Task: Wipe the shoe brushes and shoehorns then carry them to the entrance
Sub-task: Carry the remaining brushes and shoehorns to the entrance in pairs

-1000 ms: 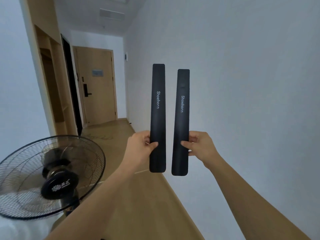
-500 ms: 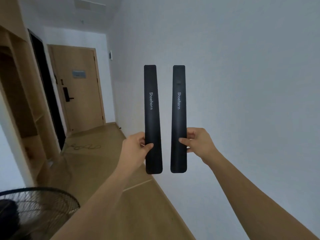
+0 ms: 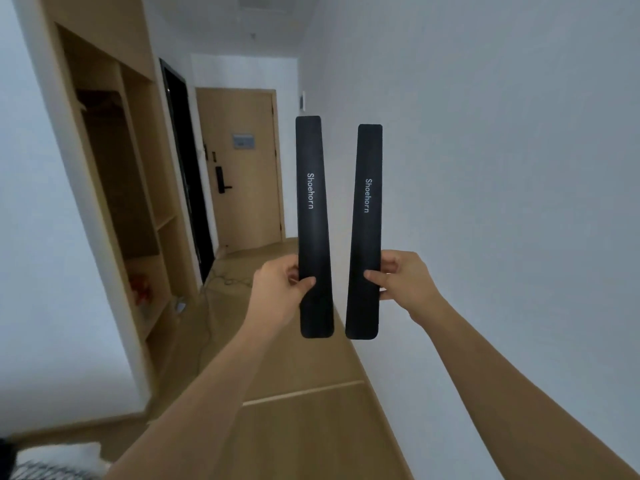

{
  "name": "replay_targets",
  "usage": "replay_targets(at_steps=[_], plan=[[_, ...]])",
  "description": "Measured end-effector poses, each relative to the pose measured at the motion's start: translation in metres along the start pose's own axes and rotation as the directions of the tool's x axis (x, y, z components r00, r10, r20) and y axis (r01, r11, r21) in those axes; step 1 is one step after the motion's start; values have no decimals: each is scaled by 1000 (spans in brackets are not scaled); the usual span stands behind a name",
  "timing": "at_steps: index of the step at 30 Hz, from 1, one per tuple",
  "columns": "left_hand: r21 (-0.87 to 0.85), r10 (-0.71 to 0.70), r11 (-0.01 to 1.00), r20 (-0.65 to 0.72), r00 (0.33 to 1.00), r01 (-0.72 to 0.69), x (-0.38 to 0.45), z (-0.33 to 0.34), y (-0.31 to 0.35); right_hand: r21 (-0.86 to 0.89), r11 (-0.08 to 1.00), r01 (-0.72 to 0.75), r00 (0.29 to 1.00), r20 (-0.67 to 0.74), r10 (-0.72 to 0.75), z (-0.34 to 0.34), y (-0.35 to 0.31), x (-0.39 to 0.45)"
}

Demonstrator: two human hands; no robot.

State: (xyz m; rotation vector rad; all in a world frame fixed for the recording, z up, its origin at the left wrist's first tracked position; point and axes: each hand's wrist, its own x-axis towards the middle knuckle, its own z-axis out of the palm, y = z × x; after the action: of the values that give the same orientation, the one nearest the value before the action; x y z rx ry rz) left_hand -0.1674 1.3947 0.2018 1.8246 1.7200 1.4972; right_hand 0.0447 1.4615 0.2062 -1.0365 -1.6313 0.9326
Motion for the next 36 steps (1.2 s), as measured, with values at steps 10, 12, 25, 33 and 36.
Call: replay_targets(at_steps=[10,12,25,33,36], plan=[[49,-59,997,-143,988,67,140,35,-44,58,997,49,985,163,-58,30,39,184],[59,-81,994,-162,984,91,164,37,-58,73,996,53,980,188,-66,43,46,214],[26,-116,992,-152,982,121,351,42,-190,67,995,76,982,170,-87,125,88,411],[15,-104,994,-123,987,107,461,34,-267,78,993,93,982,155,-104,180,100,527],[29,-116,992,-108,987,119,487,35,-296,96,992,84,982,161,-99,201,114,562]])
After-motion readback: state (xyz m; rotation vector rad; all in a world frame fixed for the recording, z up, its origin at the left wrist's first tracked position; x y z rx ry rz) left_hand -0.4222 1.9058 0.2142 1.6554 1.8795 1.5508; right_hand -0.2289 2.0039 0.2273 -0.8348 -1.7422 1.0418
